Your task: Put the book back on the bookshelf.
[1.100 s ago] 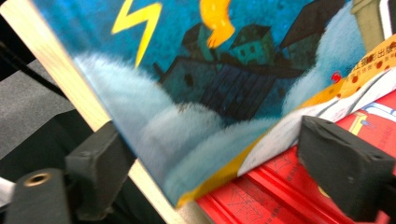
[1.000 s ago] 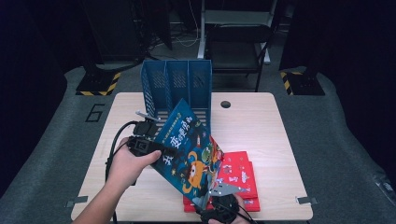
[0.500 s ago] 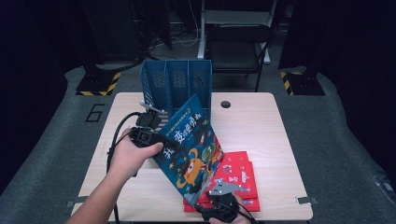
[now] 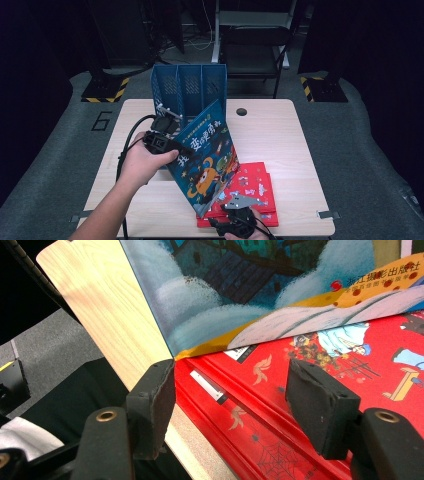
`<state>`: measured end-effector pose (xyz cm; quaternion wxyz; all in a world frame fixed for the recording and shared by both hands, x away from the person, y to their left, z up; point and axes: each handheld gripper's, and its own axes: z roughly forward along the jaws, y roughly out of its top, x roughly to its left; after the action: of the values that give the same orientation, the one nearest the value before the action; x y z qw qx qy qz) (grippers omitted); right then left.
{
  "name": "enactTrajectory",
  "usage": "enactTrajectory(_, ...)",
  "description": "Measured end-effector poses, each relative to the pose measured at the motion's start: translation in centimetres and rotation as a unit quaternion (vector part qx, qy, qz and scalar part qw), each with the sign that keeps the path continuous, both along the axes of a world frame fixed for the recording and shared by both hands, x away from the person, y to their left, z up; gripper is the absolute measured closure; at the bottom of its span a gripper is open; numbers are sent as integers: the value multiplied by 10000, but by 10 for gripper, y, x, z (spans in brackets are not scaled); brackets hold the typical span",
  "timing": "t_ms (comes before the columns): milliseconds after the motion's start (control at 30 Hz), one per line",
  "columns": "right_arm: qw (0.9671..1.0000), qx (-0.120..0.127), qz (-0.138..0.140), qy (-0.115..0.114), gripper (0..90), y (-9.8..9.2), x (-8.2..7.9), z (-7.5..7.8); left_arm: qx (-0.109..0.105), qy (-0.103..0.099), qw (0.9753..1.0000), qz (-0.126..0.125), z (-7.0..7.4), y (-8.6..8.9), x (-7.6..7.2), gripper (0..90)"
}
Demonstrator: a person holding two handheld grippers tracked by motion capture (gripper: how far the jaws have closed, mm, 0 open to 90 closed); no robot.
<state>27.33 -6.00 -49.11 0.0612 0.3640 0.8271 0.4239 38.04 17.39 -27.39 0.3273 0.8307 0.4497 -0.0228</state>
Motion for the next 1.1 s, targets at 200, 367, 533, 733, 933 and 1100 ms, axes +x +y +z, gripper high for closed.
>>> enactTrajectory(200, 9999, 88, -21, 103, 365, 0, -1, 0, 94, -80, 9999, -119, 3, -6, -1, 827)
enactTrajectory(367, 9999, 93, -19, 73, 365, -2, 0, 0, 210, -193, 9995, -167, 5, -11, -2, 827)
enactTrajectory(533, 9999, 116, -38, 49, 365, -3, 0, 0, 376, -312, 9985, -248, 10, -15, -3, 827)
enactTrajectory(733, 9998, 138, -107, 90, 365, -6, 2, 0, 510, -371, 9976, -299, 13, -19, -4, 827)
enactTrajectory(933, 9998, 155, -132, 49, 364, -6, 2, 0, 685, -417, 9962, -349, 19, -26, -4, 827)
enactTrajectory(1100, 9998, 161, -143, 25, 364, -6, 2, -1, 842, -476, 9948, -314, 24, -31, -5, 827)
